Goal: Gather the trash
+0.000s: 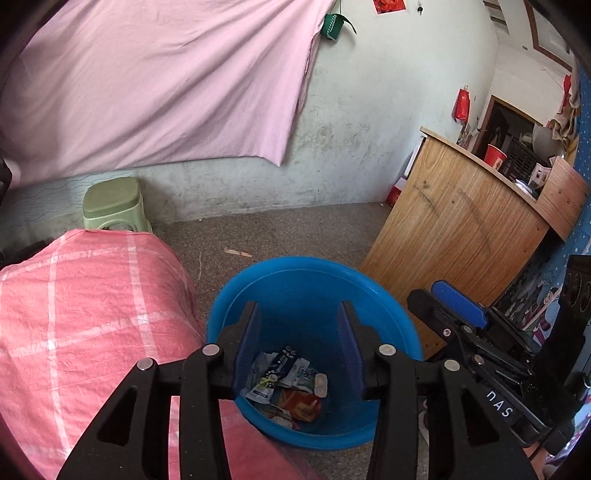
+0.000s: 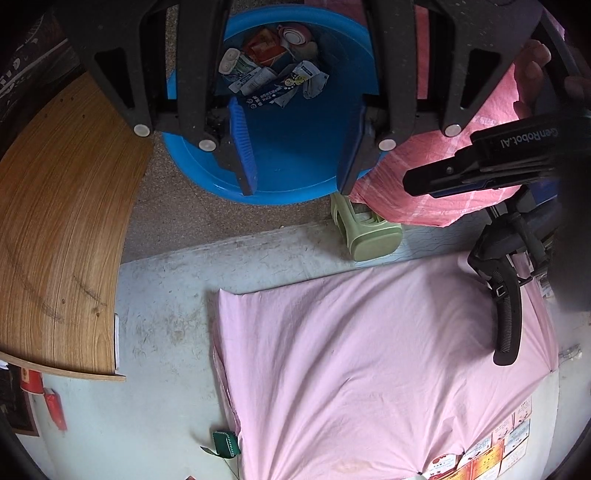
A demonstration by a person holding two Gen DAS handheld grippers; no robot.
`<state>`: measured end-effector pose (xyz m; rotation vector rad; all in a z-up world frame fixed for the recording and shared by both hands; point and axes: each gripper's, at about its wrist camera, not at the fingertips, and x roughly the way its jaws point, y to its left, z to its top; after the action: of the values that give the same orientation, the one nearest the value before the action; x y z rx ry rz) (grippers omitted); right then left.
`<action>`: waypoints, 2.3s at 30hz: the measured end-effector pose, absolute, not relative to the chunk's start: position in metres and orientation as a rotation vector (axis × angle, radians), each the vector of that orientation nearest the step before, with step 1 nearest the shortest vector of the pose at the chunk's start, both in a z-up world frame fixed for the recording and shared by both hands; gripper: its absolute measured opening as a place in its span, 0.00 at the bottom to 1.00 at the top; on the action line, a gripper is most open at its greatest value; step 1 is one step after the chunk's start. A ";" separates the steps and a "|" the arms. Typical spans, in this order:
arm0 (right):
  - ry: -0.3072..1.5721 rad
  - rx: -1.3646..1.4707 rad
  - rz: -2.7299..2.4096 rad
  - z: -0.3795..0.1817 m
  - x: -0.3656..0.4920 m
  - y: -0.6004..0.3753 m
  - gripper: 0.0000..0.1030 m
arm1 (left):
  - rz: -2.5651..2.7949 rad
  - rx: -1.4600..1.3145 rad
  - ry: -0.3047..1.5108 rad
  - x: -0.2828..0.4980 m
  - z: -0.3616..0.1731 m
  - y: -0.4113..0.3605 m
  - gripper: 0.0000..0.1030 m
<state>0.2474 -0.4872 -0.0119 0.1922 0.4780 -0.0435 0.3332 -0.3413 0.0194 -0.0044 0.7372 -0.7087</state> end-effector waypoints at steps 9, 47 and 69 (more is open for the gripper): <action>0.443 0.200 -0.037 0.000 0.238 -0.482 0.72 | -0.636 -0.030 0.636 0.316 0.037 -0.312 0.54; 0.287 0.168 -0.057 0.040 0.105 -0.406 1.00 | -0.378 -0.078 0.358 0.152 0.061 -0.153 0.98; 0.254 0.152 -0.086 0.021 0.006 -0.331 1.00 | -0.335 -0.060 0.357 0.050 0.037 -0.076 0.98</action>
<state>0.0058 -0.3312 0.0210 0.1520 0.2538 -0.0861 0.0500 -0.0756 0.0367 -0.0602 0.3572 -0.3349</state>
